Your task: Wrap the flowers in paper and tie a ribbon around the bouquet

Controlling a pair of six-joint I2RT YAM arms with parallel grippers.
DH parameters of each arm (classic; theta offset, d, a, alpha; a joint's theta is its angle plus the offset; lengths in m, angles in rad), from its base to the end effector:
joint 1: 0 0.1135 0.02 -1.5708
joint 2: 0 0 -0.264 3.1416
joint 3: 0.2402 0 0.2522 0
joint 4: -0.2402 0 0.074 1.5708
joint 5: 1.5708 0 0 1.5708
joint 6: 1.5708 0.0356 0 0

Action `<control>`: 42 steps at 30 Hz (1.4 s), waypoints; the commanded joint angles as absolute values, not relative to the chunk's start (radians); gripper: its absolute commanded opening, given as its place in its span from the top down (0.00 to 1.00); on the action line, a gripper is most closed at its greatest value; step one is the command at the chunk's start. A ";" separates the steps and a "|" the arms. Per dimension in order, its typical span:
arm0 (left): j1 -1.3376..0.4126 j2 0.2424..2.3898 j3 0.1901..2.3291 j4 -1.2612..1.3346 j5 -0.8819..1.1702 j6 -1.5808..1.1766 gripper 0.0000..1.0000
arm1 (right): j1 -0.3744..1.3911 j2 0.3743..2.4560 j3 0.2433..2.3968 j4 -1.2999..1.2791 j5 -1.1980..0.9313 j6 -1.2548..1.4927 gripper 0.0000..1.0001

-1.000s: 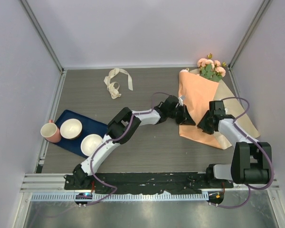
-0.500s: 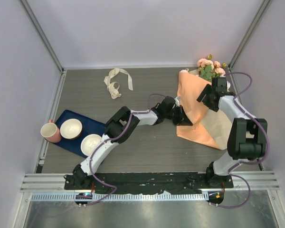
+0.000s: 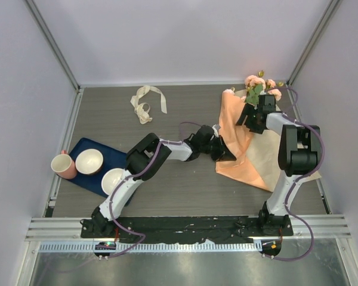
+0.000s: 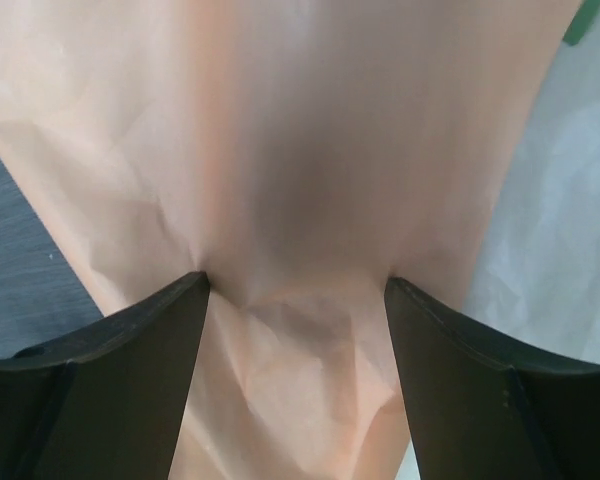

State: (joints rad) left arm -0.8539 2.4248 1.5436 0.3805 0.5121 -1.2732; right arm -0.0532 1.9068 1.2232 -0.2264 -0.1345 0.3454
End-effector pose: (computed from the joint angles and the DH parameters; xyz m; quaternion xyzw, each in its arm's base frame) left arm 0.3241 -0.3984 0.0857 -0.0469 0.8408 -0.5370 0.0492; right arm 0.4016 -0.0166 0.1683 0.1655 0.9294 0.1100 0.3110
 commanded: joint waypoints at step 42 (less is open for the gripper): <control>-0.838 2.476 1.574 0.138 0.537 -1.255 0.99 | -0.785 1.103 0.448 -0.301 -0.178 0.663 0.50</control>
State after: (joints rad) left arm -0.8429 2.4252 1.5764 0.2878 0.5648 -1.3071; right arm -0.7815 1.1152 0.4911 -0.4522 -0.1120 0.6640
